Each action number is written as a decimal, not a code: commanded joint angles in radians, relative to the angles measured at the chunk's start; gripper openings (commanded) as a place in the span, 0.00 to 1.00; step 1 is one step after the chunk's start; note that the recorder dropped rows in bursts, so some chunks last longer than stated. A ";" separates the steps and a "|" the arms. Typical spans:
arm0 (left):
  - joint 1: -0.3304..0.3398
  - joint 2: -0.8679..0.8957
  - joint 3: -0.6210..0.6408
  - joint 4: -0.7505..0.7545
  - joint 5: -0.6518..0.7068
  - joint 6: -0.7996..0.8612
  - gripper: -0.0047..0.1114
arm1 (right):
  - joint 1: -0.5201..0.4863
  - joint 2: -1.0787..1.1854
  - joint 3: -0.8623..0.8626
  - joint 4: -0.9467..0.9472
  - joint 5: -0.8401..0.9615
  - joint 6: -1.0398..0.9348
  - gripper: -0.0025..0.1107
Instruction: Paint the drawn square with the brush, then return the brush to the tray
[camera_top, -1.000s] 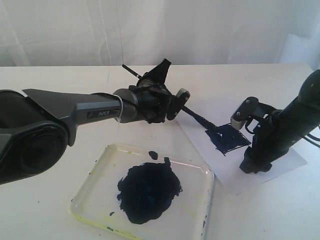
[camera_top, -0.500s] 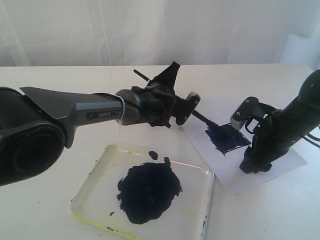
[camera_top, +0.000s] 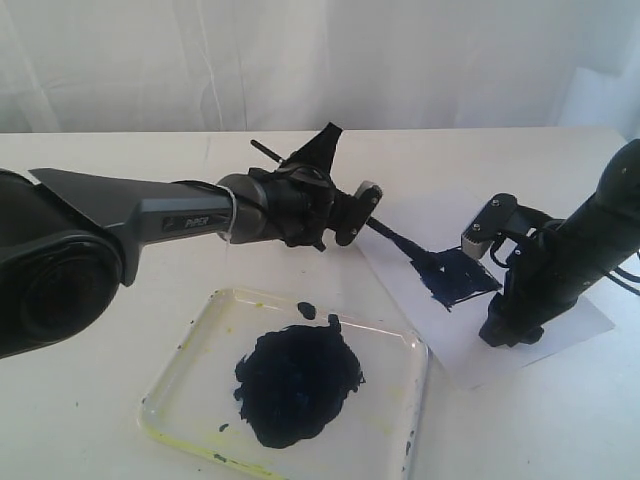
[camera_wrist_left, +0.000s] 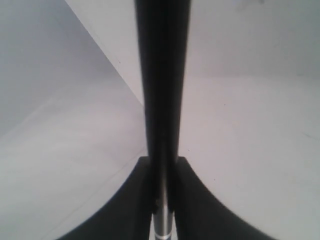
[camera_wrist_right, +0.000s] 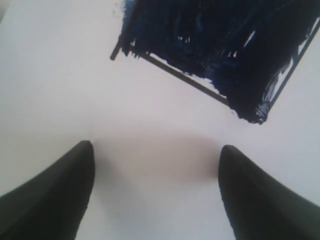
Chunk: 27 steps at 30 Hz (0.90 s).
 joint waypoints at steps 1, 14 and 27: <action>0.006 -0.009 0.004 0.009 0.008 -0.015 0.04 | 0.000 0.009 0.009 -0.003 0.004 -0.004 0.60; -0.007 -0.004 -0.001 0.009 -0.064 -0.015 0.04 | 0.000 0.009 0.009 -0.003 0.004 -0.004 0.60; 0.018 0.021 -0.029 0.011 0.003 -0.019 0.04 | 0.000 0.009 0.009 -0.003 0.006 -0.004 0.60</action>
